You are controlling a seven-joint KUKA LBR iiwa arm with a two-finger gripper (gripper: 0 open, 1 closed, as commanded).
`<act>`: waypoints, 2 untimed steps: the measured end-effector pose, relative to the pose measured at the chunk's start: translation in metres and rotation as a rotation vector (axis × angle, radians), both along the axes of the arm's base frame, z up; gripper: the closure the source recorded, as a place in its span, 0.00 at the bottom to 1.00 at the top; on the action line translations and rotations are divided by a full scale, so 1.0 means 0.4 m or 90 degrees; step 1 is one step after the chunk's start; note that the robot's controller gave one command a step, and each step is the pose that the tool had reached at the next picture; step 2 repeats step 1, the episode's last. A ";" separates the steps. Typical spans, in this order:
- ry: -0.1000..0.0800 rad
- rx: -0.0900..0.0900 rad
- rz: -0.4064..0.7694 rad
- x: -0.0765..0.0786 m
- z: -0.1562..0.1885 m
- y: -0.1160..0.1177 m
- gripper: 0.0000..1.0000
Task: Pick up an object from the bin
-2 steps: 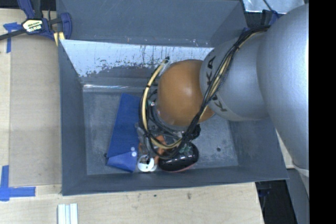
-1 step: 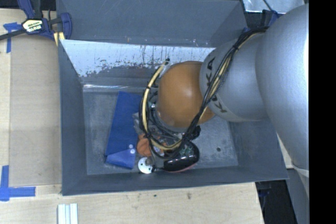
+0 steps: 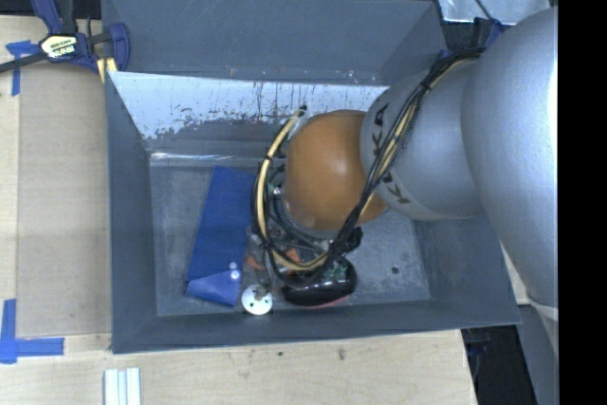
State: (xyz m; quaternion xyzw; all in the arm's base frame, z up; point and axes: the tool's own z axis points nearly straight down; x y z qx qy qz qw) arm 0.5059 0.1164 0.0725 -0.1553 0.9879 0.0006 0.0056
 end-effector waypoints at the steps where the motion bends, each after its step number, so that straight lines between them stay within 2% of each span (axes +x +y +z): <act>1: 0.003 -0.001 0.000 -0.005 -0.005 0.000 0.00; 2: 0.003 -0.001 0.000 -0.005 -0.005 0.000 0.00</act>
Offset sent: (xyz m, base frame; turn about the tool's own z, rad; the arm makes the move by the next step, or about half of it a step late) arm 0.0000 0.0000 0.0000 0.0000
